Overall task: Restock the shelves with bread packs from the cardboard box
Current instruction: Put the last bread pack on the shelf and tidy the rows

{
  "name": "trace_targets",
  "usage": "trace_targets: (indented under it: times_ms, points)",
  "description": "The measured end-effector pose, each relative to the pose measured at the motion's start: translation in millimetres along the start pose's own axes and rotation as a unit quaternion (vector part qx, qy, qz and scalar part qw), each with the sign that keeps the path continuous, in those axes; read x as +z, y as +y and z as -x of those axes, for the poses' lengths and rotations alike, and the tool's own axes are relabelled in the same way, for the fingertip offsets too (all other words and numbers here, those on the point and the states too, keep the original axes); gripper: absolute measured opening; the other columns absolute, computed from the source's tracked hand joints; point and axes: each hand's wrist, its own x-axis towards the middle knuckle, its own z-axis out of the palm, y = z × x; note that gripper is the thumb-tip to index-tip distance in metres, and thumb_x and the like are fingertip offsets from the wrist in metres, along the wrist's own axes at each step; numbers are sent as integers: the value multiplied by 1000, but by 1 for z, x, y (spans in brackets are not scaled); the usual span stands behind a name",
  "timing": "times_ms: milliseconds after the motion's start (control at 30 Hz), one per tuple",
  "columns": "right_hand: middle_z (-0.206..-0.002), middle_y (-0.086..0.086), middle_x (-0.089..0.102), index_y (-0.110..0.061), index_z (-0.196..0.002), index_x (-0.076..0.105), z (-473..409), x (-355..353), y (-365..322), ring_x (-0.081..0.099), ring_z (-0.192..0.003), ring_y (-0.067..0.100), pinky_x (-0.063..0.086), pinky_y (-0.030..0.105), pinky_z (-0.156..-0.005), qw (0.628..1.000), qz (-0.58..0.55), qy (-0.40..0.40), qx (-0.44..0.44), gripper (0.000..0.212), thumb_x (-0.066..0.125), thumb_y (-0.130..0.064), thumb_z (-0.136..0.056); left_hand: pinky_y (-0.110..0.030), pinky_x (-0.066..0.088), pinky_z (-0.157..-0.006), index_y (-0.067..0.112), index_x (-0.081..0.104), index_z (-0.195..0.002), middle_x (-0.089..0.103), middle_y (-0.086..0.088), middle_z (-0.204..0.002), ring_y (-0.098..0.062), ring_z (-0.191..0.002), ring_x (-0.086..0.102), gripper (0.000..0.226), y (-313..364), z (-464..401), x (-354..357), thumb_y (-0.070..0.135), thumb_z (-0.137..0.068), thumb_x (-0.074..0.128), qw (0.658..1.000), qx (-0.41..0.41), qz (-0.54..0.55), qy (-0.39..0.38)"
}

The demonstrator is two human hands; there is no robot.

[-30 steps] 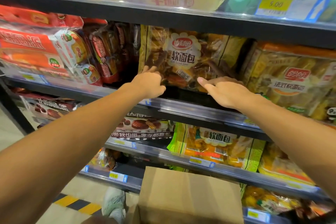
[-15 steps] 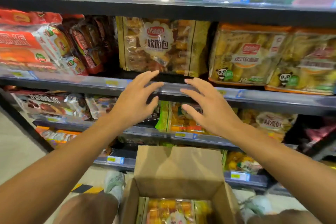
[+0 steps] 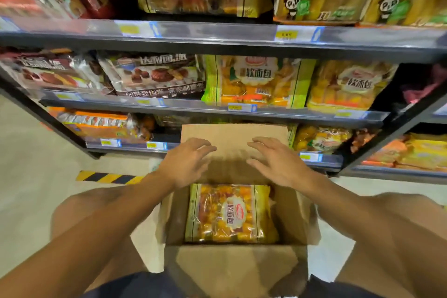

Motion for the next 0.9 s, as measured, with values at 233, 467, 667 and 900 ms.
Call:
trace_targets:
  times_ms: [233,467,667,900]
  points:
    - [-159,0,34,-26,-155,31,18,76,29,30,-146,24,31,40,-117,975,-1,-186,124,65,43,-58,-99,-40,43,-106,27,45,-146,46,-1,-150,-24,-136,42,49,0,12,83,42,-99,46,972,-108,17,-210]
    - [-150,9,46,-24,-152,35,12,133,61,47,-134,30,40,40,-109,923,-91,-303,221,65,51,-55,-97,-48,43,-107,31,37,-151,41,-5,-154,-30,-139,40,57,-12,7,150,41,-97,53,914,-226,82,-326]
    - [-151,11,46,-21,-157,23,4,196,72,49,-133,32,43,37,-105,861,-184,-336,335,75,57,-48,-97,-42,46,-105,28,24,-156,38,-10,-154,-32,-132,49,72,-27,6,215,43,-93,56,835,-352,193,-376]
    - [-159,9,35,-18,-159,4,-1,259,78,36,-144,32,36,45,-112,753,-353,-280,480,104,75,-39,-86,-52,26,-119,28,2,-160,4,-12,-166,-41,-149,18,101,-30,5,275,58,-86,64,749,-496,270,-347]
